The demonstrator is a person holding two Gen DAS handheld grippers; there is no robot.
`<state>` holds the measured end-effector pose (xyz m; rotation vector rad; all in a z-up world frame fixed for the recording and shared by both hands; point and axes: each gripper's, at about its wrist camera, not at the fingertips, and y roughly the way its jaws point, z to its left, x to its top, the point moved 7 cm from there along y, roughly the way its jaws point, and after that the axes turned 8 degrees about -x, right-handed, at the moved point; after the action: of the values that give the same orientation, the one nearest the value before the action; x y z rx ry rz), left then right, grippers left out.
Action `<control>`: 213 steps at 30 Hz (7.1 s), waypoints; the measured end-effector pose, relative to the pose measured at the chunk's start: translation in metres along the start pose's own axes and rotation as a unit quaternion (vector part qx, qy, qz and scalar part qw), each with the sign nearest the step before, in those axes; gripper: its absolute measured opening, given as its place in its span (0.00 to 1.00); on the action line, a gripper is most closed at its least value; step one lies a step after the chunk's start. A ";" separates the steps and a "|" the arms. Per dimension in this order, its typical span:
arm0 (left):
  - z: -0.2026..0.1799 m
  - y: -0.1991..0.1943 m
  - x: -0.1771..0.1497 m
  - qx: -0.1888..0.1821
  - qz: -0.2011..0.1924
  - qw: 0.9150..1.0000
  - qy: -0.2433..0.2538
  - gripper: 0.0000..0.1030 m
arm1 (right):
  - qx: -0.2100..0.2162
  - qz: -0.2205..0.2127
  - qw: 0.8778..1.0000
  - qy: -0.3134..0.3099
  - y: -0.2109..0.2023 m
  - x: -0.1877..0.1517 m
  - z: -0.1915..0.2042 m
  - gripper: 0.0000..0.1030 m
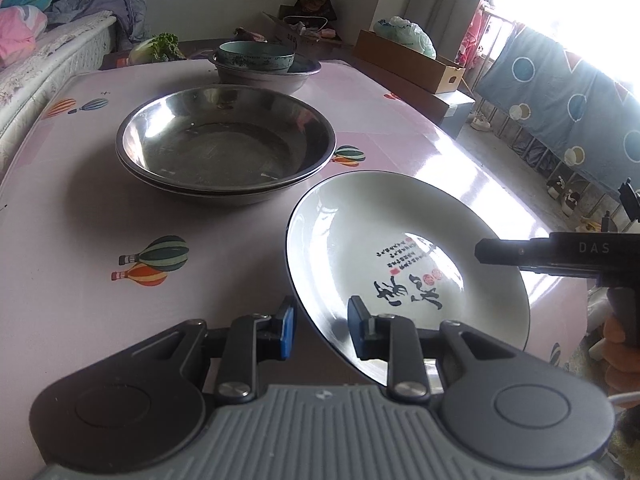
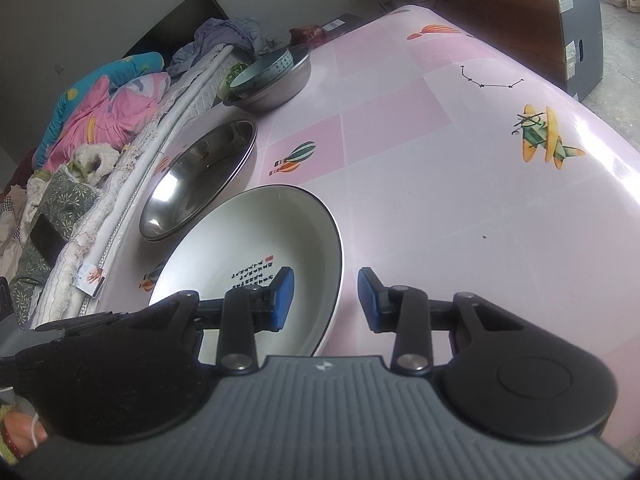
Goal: Organize plates and bowls
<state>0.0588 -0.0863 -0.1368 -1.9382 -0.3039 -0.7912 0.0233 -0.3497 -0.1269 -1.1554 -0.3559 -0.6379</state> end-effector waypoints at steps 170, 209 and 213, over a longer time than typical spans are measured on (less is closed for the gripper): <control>-0.024 0.015 0.006 0.036 -0.089 0.994 0.053 0.48 | -0.045 -0.101 0.991 -0.071 0.002 -0.006 0.010 0.27; -0.030 -0.003 0.011 0.041 -0.107 0.992 0.045 0.48 | -0.038 -0.114 0.990 -0.072 -0.012 0.001 0.021 0.27; -0.030 -0.005 0.011 0.045 -0.111 0.992 0.047 0.48 | -0.037 -0.115 0.990 -0.074 -0.013 0.002 0.023 0.27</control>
<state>0.0520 -0.1109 -0.1169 -1.7959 -0.4961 -0.9952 0.0183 -0.3325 -0.1079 -1.2466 -0.6026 -0.7734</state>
